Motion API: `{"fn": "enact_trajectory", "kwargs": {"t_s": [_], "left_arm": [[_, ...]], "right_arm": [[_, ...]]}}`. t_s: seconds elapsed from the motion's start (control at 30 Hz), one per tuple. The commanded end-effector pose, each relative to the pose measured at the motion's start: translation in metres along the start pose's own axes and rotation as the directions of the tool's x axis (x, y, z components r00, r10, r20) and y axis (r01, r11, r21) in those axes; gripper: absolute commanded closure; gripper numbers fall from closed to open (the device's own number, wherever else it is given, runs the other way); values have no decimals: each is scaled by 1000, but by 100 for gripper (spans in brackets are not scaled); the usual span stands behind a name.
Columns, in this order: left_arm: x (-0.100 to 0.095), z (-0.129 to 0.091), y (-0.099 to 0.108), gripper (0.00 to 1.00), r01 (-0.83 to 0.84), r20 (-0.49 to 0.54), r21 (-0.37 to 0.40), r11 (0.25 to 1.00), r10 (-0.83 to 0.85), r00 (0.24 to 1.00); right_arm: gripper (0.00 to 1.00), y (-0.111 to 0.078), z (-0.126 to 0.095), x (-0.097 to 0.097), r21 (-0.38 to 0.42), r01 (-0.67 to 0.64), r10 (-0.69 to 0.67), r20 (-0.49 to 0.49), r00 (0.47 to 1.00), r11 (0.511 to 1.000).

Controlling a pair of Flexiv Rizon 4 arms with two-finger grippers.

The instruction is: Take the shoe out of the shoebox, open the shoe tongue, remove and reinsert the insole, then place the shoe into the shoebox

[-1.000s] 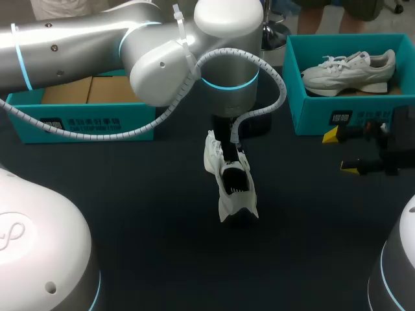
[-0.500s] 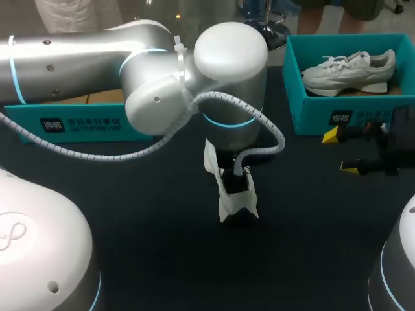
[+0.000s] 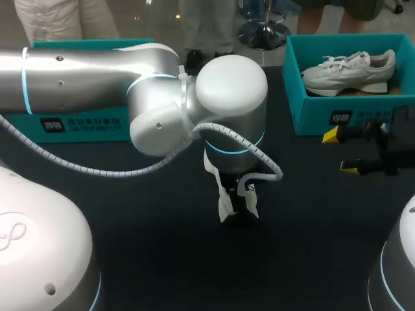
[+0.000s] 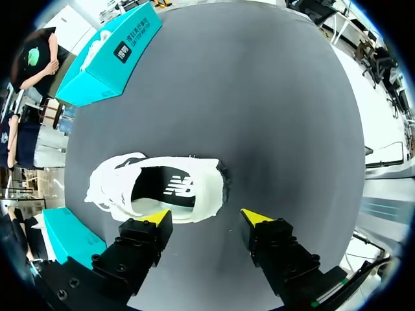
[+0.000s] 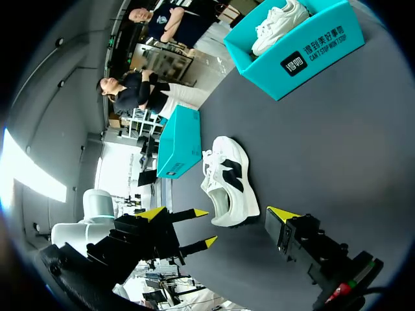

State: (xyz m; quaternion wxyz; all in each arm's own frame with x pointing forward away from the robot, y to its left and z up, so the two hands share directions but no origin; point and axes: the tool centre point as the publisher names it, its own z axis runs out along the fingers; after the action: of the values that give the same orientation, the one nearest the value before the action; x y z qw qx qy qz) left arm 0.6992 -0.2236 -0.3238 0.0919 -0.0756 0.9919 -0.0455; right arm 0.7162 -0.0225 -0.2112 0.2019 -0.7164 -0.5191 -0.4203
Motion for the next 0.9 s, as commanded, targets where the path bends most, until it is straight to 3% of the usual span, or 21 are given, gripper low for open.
{"fn": "enact_trajectory", "kwargs": {"t_s": [0.03, 0.5, 0.73, 0.9], "left_arm": [[5, 15, -9, 30, 6, 0, -8, 1000, -6, 1000], [3, 40, -24, 37, -16, -10, -38, 999, 15, 1000], [6, 50, -20, 41, -22, -8, -51, 998, 21, 1000], [7, 54, -18, 38, -24, -7, -60, 998, 23, 1000]], "right_arm": [[0, -1, 0, 0, -1, -1, 1, 4, 1000, 1000], [0, -1, 0, 0, -1, -1, 1, 4, 1000, 1000], [0, -1, 0, 0, -1, -1, 1, 4, 1000, 1000], [0, -1, 0, 0, -1, -1, 1, 4, 1000, 1000]]}}
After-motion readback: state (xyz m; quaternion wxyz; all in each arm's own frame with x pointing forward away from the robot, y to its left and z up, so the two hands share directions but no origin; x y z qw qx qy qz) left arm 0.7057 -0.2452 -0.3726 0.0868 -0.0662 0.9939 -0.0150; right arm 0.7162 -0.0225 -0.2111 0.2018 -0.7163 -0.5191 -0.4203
